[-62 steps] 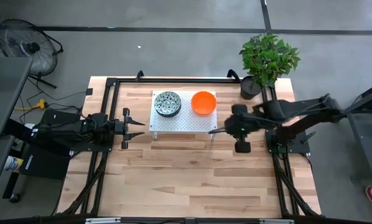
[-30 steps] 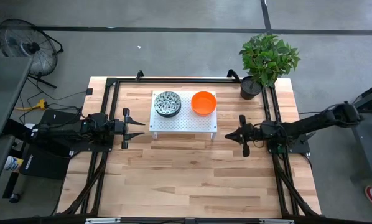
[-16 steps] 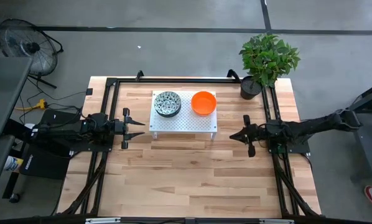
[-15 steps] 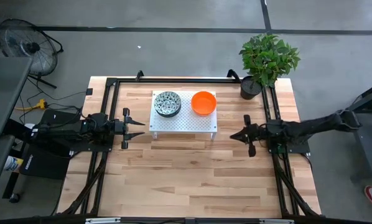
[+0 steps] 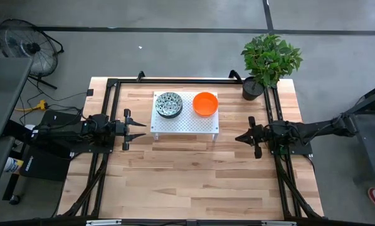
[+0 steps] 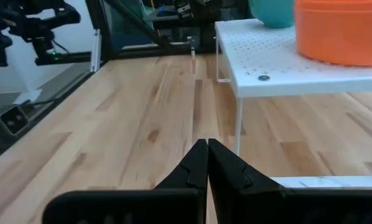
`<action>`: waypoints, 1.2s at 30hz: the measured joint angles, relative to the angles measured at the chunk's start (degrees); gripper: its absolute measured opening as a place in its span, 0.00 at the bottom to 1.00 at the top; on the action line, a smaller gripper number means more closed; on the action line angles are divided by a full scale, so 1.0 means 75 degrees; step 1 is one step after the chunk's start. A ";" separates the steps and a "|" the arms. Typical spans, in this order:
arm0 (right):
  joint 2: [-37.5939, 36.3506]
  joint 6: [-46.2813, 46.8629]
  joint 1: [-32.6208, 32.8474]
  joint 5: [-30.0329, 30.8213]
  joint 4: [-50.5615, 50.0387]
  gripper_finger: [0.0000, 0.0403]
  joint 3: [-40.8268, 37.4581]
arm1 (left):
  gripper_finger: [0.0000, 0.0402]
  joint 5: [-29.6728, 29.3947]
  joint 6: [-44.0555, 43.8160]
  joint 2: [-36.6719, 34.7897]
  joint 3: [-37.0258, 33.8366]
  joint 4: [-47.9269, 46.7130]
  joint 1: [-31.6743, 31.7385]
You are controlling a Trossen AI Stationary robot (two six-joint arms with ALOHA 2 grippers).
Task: Pick & Place Mini bowls
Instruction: Return to Home Position
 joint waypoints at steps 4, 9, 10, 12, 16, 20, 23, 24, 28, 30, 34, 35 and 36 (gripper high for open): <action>0.0005 0.0048 0.0000 0.0363 0.0107 0.00 0.0000 | 0.41 0.0000 0.0003 0.0000 0.0000 0.0000 0.0002; 0.0005 -0.0328 0.0000 0.0418 0.0121 0.00 0.0000 | 0.41 0.0000 0.0003 0.0000 0.0000 0.0000 0.0002; 0.0005 -0.0353 0.0000 0.0419 0.0126 0.00 -0.0001 | 0.41 0.0000 0.0000 0.0000 0.0000 0.0000 0.0000; 0.0005 -0.0250 0.0001 0.0450 0.0148 0.00 -0.0001 | 0.41 0.0000 0.0000 0.0000 0.0000 0.0000 0.0002; 0.0111 0.0874 -0.0066 0.1706 0.1368 0.00 -0.0003 | 0.41 0.0000 0.0003 0.0000 0.0000 0.0000 0.0002; 0.0119 -0.1212 -0.0108 0.1659 0.1991 0.00 -0.0003 | 0.41 0.0000 0.0003 -0.0003 0.0000 0.0000 0.0002; 0.0116 -0.2248 -0.0108 0.1655 0.2103 0.00 -0.0003 | 0.41 0.0000 0.0003 -0.0003 0.0000 0.0000 0.0002; 0.0117 -0.2478 -0.0108 0.1656 0.2103 0.00 -0.0003 | 0.41 0.0000 0.0003 -0.0003 0.0000 0.0000 0.0000; 0.0117 -0.2874 -0.0108 0.1652 0.2049 0.01 -0.0003 | 0.41 0.0000 0.0003 -0.0003 0.0000 0.0000 0.0000; 0.0116 -0.2869 -0.0108 0.1653 0.2052 0.01 -0.0003 | 0.41 0.0003 0.0003 -0.0003 0.0000 0.0000 0.0002; 0.0119 -0.2889 -0.0108 0.1651 0.2054 0.01 -0.0003 | 0.41 0.0000 0.0003 -0.0003 0.0000 0.0000 0.0002; 0.0118 -0.2892 -0.0108 0.1651 0.2051 0.01 -0.0003 | 0.41 0.0000 0.0003 -0.0003 0.0000 0.0000 0.0002; 0.0116 -0.2892 -0.0108 0.1651 0.2054 0.01 -0.0003 | 0.41 0.0000 0.0003 -0.0003 0.0000 0.0000 0.0001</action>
